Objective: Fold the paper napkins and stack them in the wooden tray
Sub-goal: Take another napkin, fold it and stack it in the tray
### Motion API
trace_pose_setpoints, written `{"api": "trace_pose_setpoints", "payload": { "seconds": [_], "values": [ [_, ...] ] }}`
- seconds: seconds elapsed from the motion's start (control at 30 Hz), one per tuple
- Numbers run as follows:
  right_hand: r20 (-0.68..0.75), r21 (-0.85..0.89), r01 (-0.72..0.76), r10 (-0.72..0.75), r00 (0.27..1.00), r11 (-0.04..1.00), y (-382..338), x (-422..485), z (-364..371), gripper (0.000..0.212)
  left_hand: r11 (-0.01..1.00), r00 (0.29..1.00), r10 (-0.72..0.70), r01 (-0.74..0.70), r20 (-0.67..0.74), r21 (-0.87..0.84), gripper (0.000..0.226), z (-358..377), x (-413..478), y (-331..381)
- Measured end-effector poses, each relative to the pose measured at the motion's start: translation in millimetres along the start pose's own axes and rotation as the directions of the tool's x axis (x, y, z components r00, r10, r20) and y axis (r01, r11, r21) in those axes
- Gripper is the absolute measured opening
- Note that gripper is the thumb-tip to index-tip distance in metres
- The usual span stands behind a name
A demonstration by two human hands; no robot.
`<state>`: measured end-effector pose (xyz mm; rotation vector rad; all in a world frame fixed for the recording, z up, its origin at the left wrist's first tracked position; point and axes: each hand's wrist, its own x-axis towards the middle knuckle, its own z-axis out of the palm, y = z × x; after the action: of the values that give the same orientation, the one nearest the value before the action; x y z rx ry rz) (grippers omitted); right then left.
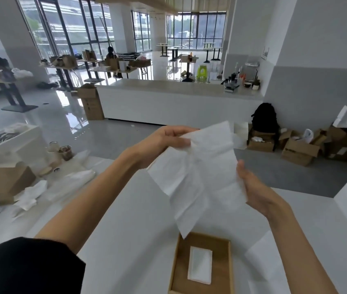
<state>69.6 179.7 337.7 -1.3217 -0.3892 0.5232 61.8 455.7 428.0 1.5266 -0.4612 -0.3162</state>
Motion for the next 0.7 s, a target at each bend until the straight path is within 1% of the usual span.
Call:
{"api": "trace_pose_setpoints", "payload": {
  "seconds": [0.03, 0.07, 0.1, 0.13, 0.17, 0.2, 0.27, 0.3, 0.33, 0.37, 0.43, 0.47, 0.53, 0.63, 0.7],
  "values": [
    [0.013, 0.116, -0.023, 0.021, 1.000, 0.993, 13, -2, -5, 0.091, 0.999, 0.999, 0.006, -0.007, -0.042, -0.038, 0.038, -3, -1, -6],
    [0.031, 0.264, -0.034, 0.026, 0.999, 0.964, 27, -5, -4, 0.103, 0.997, 0.997, 0.008, -0.014, -0.077, -0.074, 0.040, -6, -3, -12],
    [0.070, 0.393, -0.035, 0.008, 0.998, 0.919, 42, -8, 1, 0.109, 0.994, 0.995, 0.009, -0.020, -0.099, -0.105, 0.041, -7, -6, -18],
    [0.088, 0.461, -0.034, -0.008, 0.996, 0.887, 55, -11, 9, 0.105, 0.990, 0.994, 0.013, -0.028, -0.108, -0.136, 0.041, -9, -8, -23],
    [0.077, 0.480, -0.026, -0.013, 0.997, 0.877, 68, -11, 19, 0.091, 0.986, 0.993, 0.012, -0.030, -0.114, -0.164, 0.042, -10, -11, -28],
    [0.043, 0.457, -0.017, -0.003, 0.999, 0.889, 75, -10, 29, 0.075, 0.981, 0.992, 0.004, -0.028, -0.127, -0.191, 0.042, -10, -13, -33],
    [-0.093, 0.387, 0.041, -0.005, 0.996, 0.921, 77, -4, 43, 0.058, 0.983, 0.981, -0.042, 0.007, -0.190, -0.186, 0.040, -10, -18, -41],
    [-0.175, 0.330, 0.066, -0.008, 0.985, 0.942, 73, -1, 46, 0.049, 0.990, 0.970, -0.062, 0.029, -0.236, -0.139, 0.037, -10, -21, -45],
    [-0.251, 0.269, 0.078, -0.008, 0.968, 0.960, 66, 1, 49, 0.038, 0.997, 0.956, -0.070, 0.056, -0.285, -0.056, 0.033, -11, -25, -50],
    [-0.300, 0.216, 0.084, -0.016, 0.954, 0.973, 60, 2, 48, 0.029, 0.995, 0.942, -0.066, 0.086, -0.330, 0.046, 0.029, -12, -29, -54],
    [-0.359, 0.130, 0.078, -0.027, 0.933, 0.988, 46, 2, 41, 0.022, 0.970, 0.930, -0.068, 0.146, -0.361, 0.194, 0.026, -15, -36, -63],
    [-0.373, 0.078, 0.063, -0.030, 0.927, 0.995, 38, 1, 36, 0.022, 0.961, 0.929, -0.084, 0.171, -0.359, 0.216, 0.029, -15, -39, -67],
    [-0.343, -0.021, 0.034, -0.039, 0.938, 0.999, 21, -5, 26, 0.023, 0.960, 0.929, -0.120, 0.199, -0.349, 0.198, 0.032, -11, -43, -70],
    [-0.215, -0.117, 0.007, -0.032, 0.976, 0.993, -1, -15, 11, 0.018, 0.975, 0.929, -0.120, 0.177, -0.349, 0.134, 0.030, -2, -41, -74],
    [-0.223, -0.175, -0.008, -0.032, 0.974, 0.985, -8, -20, 3, 0.018, 0.985, 0.931, -0.120, 0.155, -0.345, 0.075, 0.027, 3, -38, -76]
  ]
}}
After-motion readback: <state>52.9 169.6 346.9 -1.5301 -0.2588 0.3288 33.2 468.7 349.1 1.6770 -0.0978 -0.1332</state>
